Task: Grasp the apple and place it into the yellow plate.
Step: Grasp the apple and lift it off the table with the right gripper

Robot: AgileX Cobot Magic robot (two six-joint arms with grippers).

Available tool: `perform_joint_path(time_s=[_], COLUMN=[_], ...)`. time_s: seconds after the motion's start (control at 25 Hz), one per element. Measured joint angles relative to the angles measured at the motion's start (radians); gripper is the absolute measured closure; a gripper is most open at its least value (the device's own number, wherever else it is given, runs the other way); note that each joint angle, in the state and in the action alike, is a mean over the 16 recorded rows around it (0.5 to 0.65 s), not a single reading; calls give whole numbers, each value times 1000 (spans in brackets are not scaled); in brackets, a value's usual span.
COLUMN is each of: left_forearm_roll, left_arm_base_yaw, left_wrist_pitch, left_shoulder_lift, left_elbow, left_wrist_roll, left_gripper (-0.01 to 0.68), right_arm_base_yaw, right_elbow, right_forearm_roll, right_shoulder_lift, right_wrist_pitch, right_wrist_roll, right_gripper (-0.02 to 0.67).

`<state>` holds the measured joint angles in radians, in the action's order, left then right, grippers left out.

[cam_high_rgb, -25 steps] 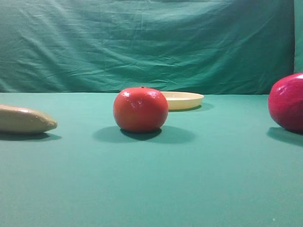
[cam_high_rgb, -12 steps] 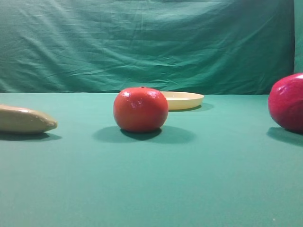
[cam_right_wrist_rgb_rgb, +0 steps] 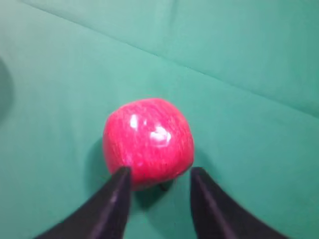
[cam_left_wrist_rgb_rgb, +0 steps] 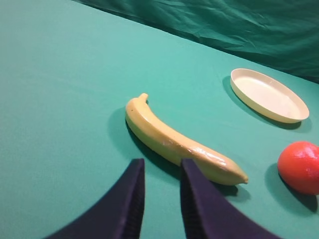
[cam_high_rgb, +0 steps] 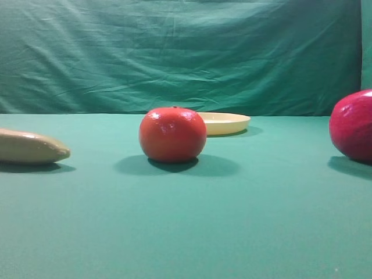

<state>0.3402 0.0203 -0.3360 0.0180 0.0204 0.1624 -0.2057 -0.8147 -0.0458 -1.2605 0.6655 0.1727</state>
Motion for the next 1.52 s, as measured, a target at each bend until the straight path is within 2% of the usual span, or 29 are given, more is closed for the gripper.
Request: perform_joint_path(time_s=[0.24,0.36,0.44,0.8,1.2,1.52], left_forearm_roll=[0,0,0,0,0,0], left_arm_base_yaw=[0,0,0,0,0,0], left_wrist_pitch=[0,0,0,0,0,0], left_shoulder_lift=[0,0,0,0,0,0], left_elbow=[0,0,0,0,0,0], left_wrist_roll=[0,0,0,0,0,0], left_gripper=[516,516,516,516,516,516], right_arm_base_yaw=[-3,-4,-5,-6,-6,-13], right_elbow=[-27,-35,-39,-71,-123,-275], right_forearm_roll=[-1,-4,-8,-33,-62,-82], right_shoulder_lift=[-82,-127,-162,-334,-444,-459], right_wrist_pitch=[-15,-29,-42,-111,-126,-101], right_wrist_roll=[0,0,0,1,3,6], right_gripper=[67,3,-13,-18,77,133])
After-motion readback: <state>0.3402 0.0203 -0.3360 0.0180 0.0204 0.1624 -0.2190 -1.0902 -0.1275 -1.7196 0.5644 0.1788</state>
